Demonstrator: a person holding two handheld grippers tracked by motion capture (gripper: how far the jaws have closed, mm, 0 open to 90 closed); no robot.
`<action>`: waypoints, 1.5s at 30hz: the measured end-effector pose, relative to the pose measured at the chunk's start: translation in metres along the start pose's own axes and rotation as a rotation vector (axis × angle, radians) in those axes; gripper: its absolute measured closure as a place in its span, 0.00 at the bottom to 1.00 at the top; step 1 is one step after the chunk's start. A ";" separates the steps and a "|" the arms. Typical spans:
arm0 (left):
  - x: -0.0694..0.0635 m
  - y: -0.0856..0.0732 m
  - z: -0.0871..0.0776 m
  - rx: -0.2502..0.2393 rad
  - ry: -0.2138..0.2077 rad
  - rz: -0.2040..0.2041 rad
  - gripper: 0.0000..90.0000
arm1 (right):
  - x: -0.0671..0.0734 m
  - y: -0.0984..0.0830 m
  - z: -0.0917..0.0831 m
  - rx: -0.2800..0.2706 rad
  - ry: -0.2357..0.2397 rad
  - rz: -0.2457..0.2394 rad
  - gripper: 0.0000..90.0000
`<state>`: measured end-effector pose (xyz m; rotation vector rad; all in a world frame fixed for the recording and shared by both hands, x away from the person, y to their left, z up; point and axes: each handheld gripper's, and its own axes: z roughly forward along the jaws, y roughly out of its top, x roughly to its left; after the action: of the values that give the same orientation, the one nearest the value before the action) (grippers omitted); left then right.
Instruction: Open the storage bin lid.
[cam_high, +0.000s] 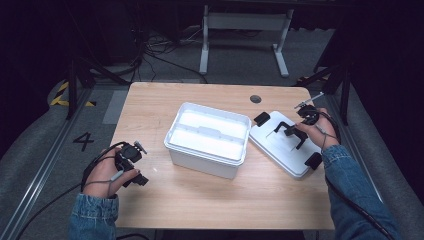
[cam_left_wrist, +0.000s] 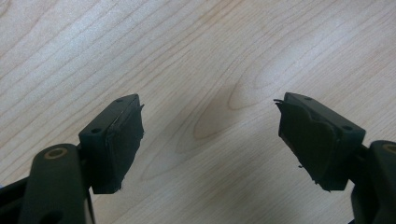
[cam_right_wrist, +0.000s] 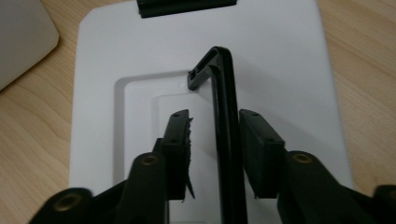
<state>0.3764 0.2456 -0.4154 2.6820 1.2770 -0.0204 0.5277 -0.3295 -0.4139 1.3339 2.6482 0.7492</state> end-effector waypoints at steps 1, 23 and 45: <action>0.000 0.000 0.000 0.003 0.001 0.000 0.25 | -0.001 0.000 -0.001 -0.005 -0.010 -0.005 0.64; 0.000 0.012 0.002 0.005 -0.001 0.019 0.25 | 0.059 0.001 -0.060 -0.138 0.043 -0.103 0.60; 0.000 0.010 0.001 -0.011 -0.002 0.025 0.24 | 0.120 -0.033 -0.073 -0.121 0.136 -0.196 0.59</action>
<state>0.3846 0.2390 -0.4150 2.6880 1.2392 -0.0125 0.4083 -0.2811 -0.3488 1.0103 2.7331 0.9850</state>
